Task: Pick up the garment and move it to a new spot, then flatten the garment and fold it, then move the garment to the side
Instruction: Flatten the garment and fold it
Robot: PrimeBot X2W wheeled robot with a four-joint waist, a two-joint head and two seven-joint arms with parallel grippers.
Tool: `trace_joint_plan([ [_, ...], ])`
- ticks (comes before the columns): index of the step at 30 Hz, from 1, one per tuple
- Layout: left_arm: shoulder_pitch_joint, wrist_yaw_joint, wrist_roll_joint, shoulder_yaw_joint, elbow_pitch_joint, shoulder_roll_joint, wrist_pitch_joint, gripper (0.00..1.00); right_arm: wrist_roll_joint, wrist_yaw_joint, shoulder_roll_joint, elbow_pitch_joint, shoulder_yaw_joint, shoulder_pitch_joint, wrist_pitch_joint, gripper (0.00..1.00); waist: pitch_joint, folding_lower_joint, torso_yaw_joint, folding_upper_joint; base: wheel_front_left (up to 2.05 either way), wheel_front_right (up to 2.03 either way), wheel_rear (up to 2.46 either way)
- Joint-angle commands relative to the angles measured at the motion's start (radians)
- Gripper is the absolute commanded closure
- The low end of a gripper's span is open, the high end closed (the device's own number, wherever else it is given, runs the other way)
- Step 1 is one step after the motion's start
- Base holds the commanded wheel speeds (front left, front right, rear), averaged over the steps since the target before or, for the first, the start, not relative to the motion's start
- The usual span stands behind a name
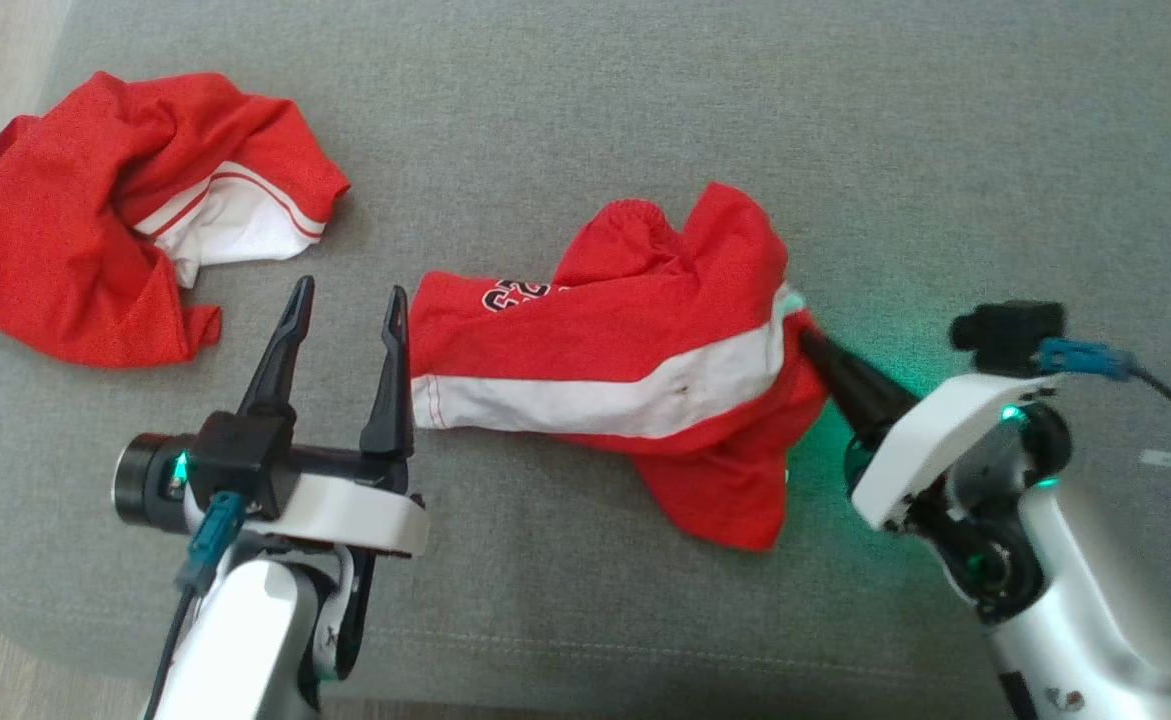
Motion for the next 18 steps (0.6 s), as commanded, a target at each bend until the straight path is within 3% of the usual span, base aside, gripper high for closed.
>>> trace_joint_plan([
  [1,-0.036,-0.006,0.009,0.045,-0.031,0.007,-0.012,0.00,-0.002,0.004,-0.005,-0.049,-0.003,-0.018,-0.035,1.00,0.000,-0.0001,-0.002,0.0000,0.00,0.00,0.00],
  [10,-0.019,-0.012,0.014,0.066,-0.034,-0.002,-0.012,0.00,-0.125,0.004,0.005,-0.125,-0.217,0.095,-0.189,1.00,-0.006,-0.0001,-0.039,0.0000,0.00,0.00,0.00],
  [15,-0.020,-0.019,0.018,0.073,-0.036,-0.004,-0.012,0.00,-0.291,0.004,0.039,-0.200,-0.356,0.156,-0.240,1.00,0.004,-0.0001,-0.055,0.0000,0.00,0.00,0.00],
  [18,-0.023,-0.025,0.017,0.074,-0.035,-0.005,-0.012,0.00,-0.409,0.004,0.061,-0.217,-0.352,0.187,-0.227,1.00,0.012,-0.0001,-0.060,0.0000,0.00,0.00,0.00],
])
